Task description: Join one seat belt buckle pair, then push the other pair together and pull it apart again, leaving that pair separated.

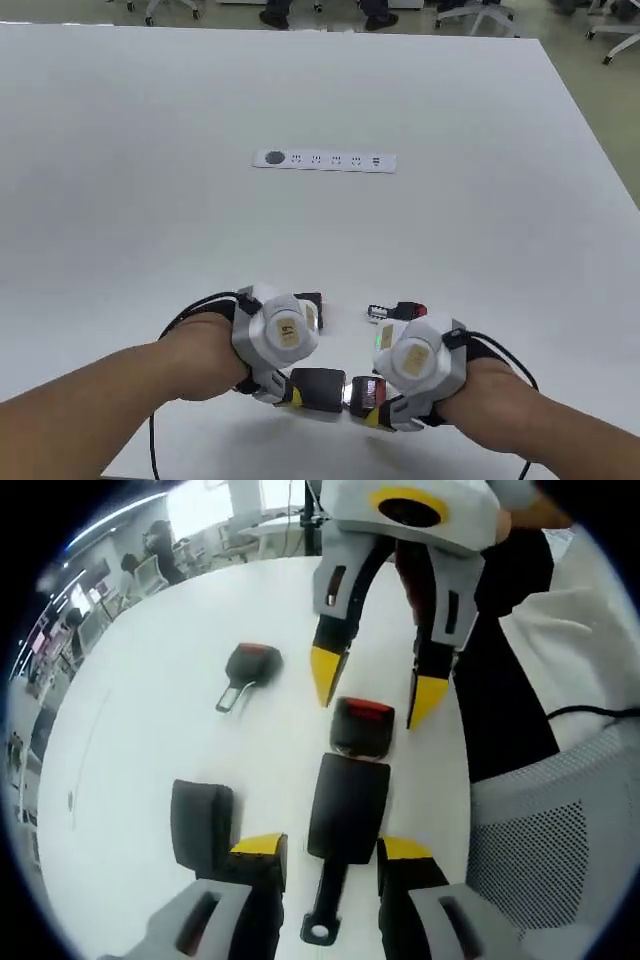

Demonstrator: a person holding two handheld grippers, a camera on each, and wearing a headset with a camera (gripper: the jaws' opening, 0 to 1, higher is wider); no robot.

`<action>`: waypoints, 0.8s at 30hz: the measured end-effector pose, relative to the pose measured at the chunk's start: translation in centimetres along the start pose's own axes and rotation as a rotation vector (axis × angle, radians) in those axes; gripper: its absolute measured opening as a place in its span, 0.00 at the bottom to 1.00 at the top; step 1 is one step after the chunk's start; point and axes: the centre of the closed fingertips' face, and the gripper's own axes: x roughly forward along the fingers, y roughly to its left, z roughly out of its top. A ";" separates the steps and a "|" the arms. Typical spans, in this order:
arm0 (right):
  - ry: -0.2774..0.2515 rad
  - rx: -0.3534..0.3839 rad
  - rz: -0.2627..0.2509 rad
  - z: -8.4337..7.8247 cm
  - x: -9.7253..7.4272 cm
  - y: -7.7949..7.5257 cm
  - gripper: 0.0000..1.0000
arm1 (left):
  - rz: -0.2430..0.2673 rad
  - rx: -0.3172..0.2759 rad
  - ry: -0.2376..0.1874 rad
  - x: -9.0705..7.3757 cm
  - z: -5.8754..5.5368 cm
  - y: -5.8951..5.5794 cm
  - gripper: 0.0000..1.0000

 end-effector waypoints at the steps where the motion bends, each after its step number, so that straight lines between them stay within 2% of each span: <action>1: -0.009 0.001 -0.003 0.0 -0.1 -0.6 0.37 | 0.007 -0.010 -0.024 -0.7 0.4 0.4 0.36; 2: -0.014 0.000 -0.005 0.1 -0.4 -0.9 0.36 | 0.013 -0.018 -0.038 -1.1 0.6 0.8 0.36; 5: -0.027 -0.013 -0.048 0.4 -1.3 -2.7 0.37 | 0.052 -0.029 -0.043 -1.1 0.2 3.3 0.36; 7: -0.023 -0.001 -0.072 -0.1 -1.4 -4.3 0.37 | 0.086 -0.042 -0.030 -1.2 0.0 4.7 0.37; 8: -0.018 0.009 -0.090 -0.6 -1.5 -5.3 0.37 | 0.101 -0.050 -0.025 -1.1 -0.3 6.0 0.39; 10: -0.009 0.017 -0.114 -1.2 -1.7 -6.5 0.37 | 0.110 -0.048 -0.018 -1.0 -0.2 7.0 0.41; 13: 0.000 0.010 -0.149 -1.9 -1.8 -8.4 0.36 | 0.116 -0.039 -0.004 -0.7 -0.3 8.1 0.41; 16: 0.011 0.020 -0.169 -2.6 -2.0 -10.0 0.36 | 0.116 -0.015 0.036 0.1 -0.9 9.5 0.42; 18: 0.016 0.026 -0.174 -2.8 -2.3 -10.4 0.37 | 0.116 -0.013 0.045 0.2 -0.7 10.0 0.42; 20: 0.022 0.028 -0.179 -3.1 -2.3 -10.8 0.37 | 0.115 -0.015 0.048 0.9 -1.1 10.8 0.43; 22: 0.035 0.038 -0.176 -3.6 -1.8 -11.6 0.37 | 0.105 -0.006 0.059 1.1 -1.0 10.7 0.43; 23: 0.041 0.041 -0.175 -3.8 -1.5 -11.9 0.37 | 0.085 0.007 0.078 1.5 -1.3 10.6 0.44; 24: 0.035 0.015 -0.178 -3.6 -1.4 -12.3 0.38 | 0.069 0.016 0.084 1.7 -1.4 10.4 0.44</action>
